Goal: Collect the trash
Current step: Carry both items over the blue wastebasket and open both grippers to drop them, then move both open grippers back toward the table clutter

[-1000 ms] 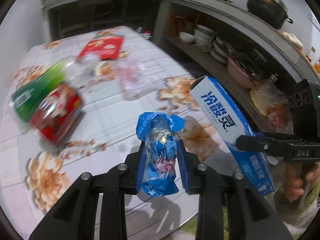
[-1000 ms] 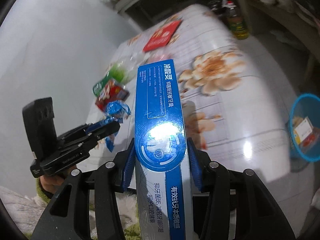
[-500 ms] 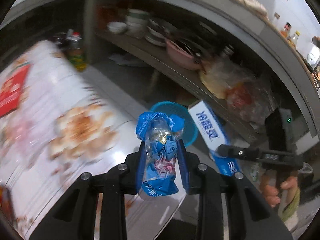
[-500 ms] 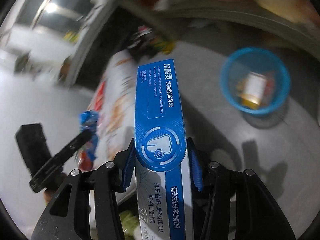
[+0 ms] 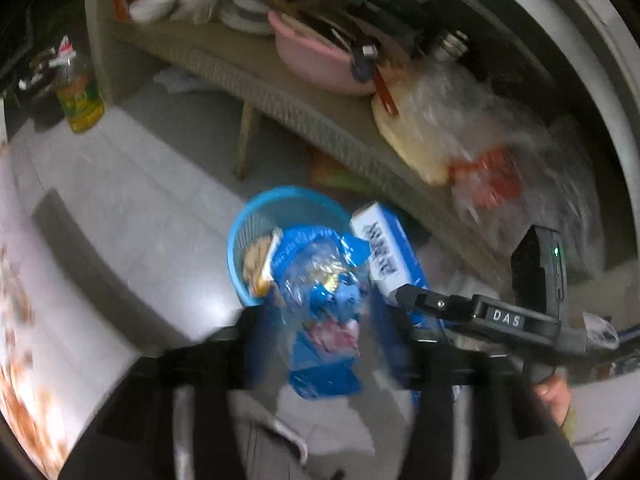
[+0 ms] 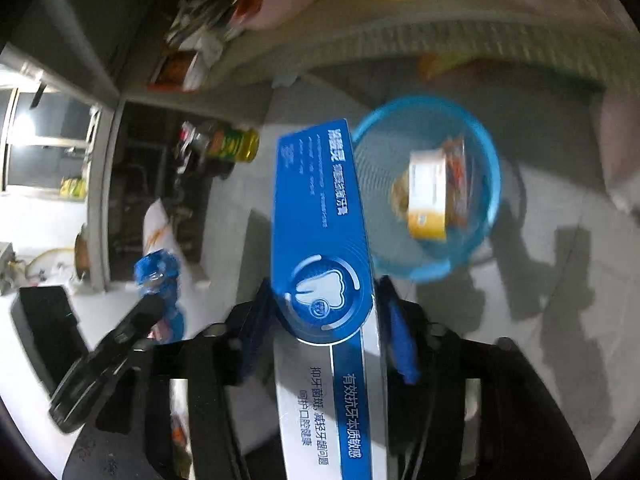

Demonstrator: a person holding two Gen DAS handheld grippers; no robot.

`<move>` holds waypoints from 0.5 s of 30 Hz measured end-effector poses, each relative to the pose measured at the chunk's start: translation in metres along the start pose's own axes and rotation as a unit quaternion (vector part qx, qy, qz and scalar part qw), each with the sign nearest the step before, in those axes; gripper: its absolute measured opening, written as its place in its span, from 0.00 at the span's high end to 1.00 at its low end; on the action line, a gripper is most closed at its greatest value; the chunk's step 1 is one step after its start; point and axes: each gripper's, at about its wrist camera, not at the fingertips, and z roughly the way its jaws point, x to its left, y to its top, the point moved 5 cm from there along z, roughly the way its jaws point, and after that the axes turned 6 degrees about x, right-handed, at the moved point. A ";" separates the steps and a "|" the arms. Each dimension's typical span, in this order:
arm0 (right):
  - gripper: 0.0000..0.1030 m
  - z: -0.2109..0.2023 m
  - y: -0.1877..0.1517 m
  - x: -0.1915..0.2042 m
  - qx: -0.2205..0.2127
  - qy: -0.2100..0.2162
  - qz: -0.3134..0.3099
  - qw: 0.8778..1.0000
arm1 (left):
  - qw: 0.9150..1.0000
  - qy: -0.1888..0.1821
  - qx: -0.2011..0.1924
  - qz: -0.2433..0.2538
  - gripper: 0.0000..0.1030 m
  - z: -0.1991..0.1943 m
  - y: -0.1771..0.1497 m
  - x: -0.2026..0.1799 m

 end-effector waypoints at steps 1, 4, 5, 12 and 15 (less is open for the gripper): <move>0.29 0.003 0.011 -0.002 -0.009 -0.004 0.000 1.000 | 1.000 0.007 -0.009 -0.002 0.29 0.002 0.007 0.002; 0.30 0.014 0.031 -0.014 -0.027 -0.035 0.016 0.999 | 0.999 0.017 -0.026 -0.011 0.27 0.004 0.021 0.004; 0.30 0.016 0.030 -0.018 -0.027 -0.037 0.022 0.999 | 0.999 0.015 -0.028 -0.017 0.27 0.003 0.019 0.007; 0.30 0.023 -0.009 -0.025 -0.011 -0.055 -0.007 0.998 | 0.999 0.000 -0.038 -0.032 0.27 -0.024 -0.013 0.021; 0.30 0.022 -0.030 -0.024 0.001 -0.063 -0.021 0.998 | 0.998 0.000 -0.053 -0.027 0.27 -0.044 -0.028 0.022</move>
